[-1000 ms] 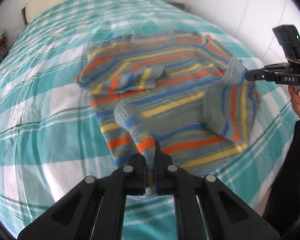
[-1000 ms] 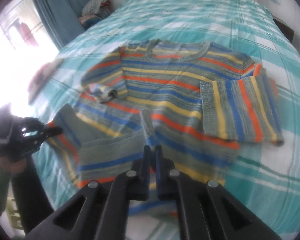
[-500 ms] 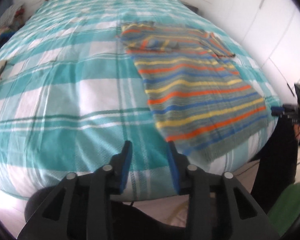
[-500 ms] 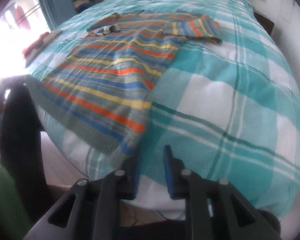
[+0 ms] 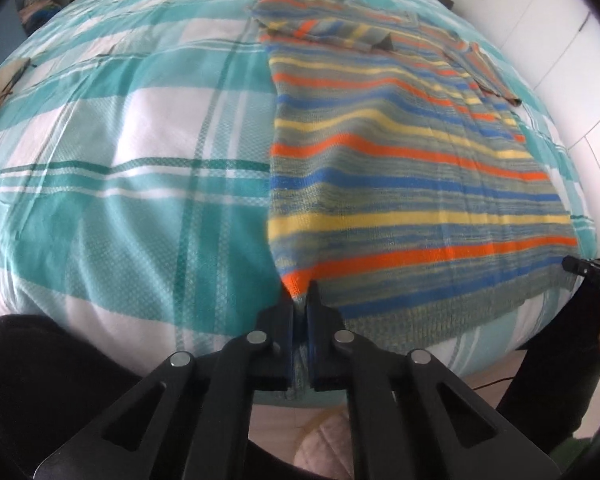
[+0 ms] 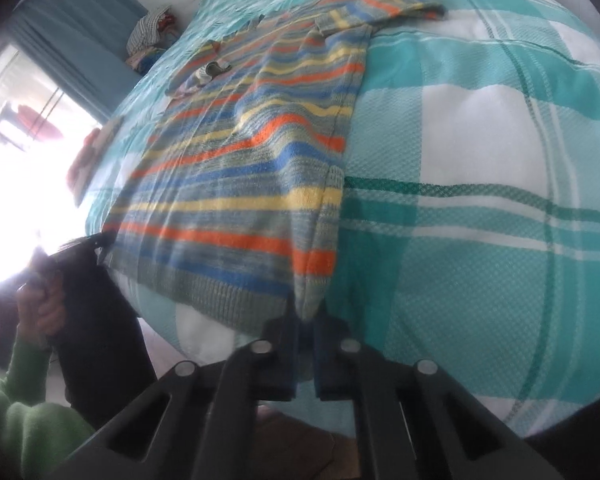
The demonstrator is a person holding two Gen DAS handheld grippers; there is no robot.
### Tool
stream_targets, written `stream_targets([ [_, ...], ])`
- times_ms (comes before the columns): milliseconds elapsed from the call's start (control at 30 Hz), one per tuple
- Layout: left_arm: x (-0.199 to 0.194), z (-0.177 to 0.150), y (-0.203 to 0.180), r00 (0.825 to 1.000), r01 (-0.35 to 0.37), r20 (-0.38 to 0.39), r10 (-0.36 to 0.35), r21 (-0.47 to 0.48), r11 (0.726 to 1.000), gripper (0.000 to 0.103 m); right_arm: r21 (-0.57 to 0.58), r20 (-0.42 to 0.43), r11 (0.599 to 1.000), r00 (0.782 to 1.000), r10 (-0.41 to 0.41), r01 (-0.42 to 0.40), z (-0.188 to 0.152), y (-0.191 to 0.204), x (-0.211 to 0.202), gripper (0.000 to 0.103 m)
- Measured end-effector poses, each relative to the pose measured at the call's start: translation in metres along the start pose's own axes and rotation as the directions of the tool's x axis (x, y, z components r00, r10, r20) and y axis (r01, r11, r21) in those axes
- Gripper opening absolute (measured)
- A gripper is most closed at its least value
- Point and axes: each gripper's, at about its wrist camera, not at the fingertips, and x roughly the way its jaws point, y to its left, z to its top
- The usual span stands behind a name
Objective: Fold small clothes
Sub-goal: 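Lower the sweater flat onto the bed with both grippers and open them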
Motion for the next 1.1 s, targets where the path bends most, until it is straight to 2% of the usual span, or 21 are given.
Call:
stream_targets([
  [133,-0.014,-0.011,0.008,1.000,-0.012,-0.011,0.012,-0.014,1.000,0.002,-0.037,0.023,0.997,0.997,-0.068,0.068,-0.008,0.015,-0.037,0.005],
  [200,-0.008,-0.015,0.007,0.998,-0.052,-0.037,0.051,-0.024,0.998,0.002,-0.022,0.020,0.997,0.997,-0.074,0.075,-0.012,0.019,-0.041,0.004],
  [300,0.010,-0.016,0.006,0.992,-0.108,-0.070,0.104,-0.063,0.992,0.002,-0.008,-0.045,0.993,0.992,-0.120,0.120,-0.025,0.017,-0.010,0.004],
  [367,0.019,-0.015,0.005,0.989,-0.132,-0.076,0.127,-0.070,0.989,0.002,0.010,-0.096,0.985,0.981,-0.171,0.173,-0.035,0.005,0.020,0.004],
  [400,0.021,-0.015,0.005,0.988,-0.141,-0.075,0.136,-0.071,0.987,0.002,0.036,-0.105,0.985,0.981,-0.164,0.168,-0.039,-0.002,0.028,0.004],
  [567,0.025,-0.018,-0.001,0.980,-0.195,-0.049,0.192,-0.054,0.979,0.003,0.065,-0.091,0.983,0.982,-0.168,0.174,-0.036,-0.003,0.029,0.004],
  [700,0.024,-0.020,-0.010,0.969,-0.248,-0.023,0.248,-0.017,0.969,0.008,0.085,-0.097,0.981,0.981,-0.168,0.176,-0.036,-0.004,0.032,0.004],
  [767,0.022,-0.022,-0.020,0.957,-0.288,-0.030,0.289,0.037,0.957,0.024,0.080,-0.107,0.983,0.982,-0.154,0.163,-0.037,-0.004,0.029,0.015],
  [800,0.019,-0.025,-0.023,0.948,-0.313,-0.039,0.315,0.059,0.948,0.048,0.071,-0.132,0.983,0.979,-0.158,0.168,-0.039,-0.004,0.027,0.021],
  [833,0.014,-0.030,-0.024,0.942,-0.331,-0.040,0.334,0.075,0.941,0.069,0.052,-0.170,0.981,0.969,-0.177,0.188,-0.041,-0.003,0.024,0.036],
  [867,0.006,-0.035,-0.022,0.941,-0.332,-0.035,0.336,0.090,0.939,0.073,0.025,-0.204,0.976,0.957,-0.205,0.215,-0.045,-0.003,0.018,0.044],
  [933,-0.016,-0.041,-0.015,0.947,-0.317,-0.026,0.320,0.099,0.943,0.073,-0.038,-0.225,0.959,0.933,-0.281,0.279,-0.044,-0.005,-0.001,0.044],
  [967,-0.027,-0.038,-0.014,0.951,-0.307,-0.005,0.309,0.089,0.947,0.073,-0.071,-0.206,0.944,0.921,-0.331,0.323,-0.038,-0.007,-0.015,0.044],
  [1033,-0.051,-0.022,-0.016,0.960,-0.273,0.079,0.267,0.065,0.960,0.072,-0.123,-0.105,0.897,0.894,-0.436,0.424,-0.007,-0.008,-0.046,0.046],
  [1067,-0.062,-0.010,-0.020,0.961,-0.246,0.141,0.237,0.054,0.968,0.074,-0.149,-0.034,0.871,0.878,-0.477,0.467,0.015,-0.006,-0.061,0.052],
  [1100,-0.070,0.000,-0.027,0.958,-0.215,0.206,0.201,0.048,0.975,0.081,-0.173,0.042,0.848,0.864,-0.502,0.502,0.040,-0.002,-0.073,0.056],
])
